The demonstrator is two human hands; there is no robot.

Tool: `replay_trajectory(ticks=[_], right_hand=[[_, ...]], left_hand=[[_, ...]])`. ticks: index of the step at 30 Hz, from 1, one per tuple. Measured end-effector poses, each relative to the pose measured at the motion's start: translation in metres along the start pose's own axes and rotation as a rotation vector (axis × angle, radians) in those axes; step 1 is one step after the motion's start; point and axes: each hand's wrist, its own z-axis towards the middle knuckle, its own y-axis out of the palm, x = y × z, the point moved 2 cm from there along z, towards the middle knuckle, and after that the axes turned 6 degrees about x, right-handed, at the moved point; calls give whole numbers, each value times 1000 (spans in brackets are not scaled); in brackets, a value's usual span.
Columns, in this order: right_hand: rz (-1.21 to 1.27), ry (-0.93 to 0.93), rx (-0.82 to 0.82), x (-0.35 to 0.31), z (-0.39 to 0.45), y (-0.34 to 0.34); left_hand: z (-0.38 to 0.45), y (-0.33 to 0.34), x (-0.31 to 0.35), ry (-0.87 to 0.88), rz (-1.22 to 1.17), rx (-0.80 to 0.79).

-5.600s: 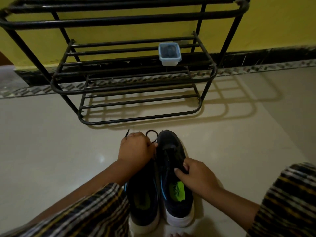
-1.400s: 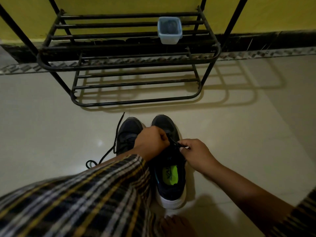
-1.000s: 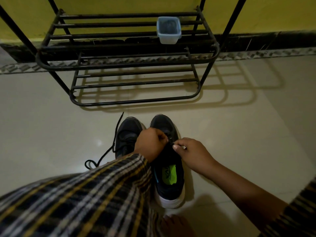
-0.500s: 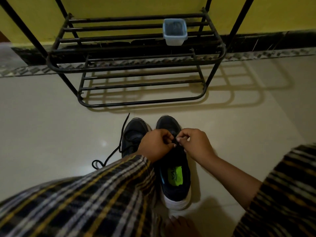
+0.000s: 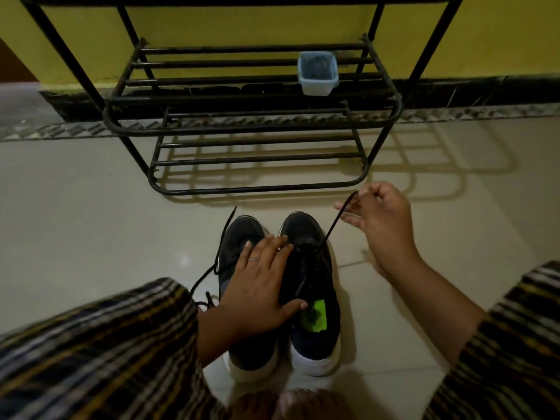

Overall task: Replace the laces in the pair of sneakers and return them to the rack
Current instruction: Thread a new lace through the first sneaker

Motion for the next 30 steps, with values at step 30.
replay_trajectory(ticks=[30], right_hand=[[-62, 49, -239, -40, -27, 7]], left_hand=[[-6, 7, 1, 165, 28, 23]])
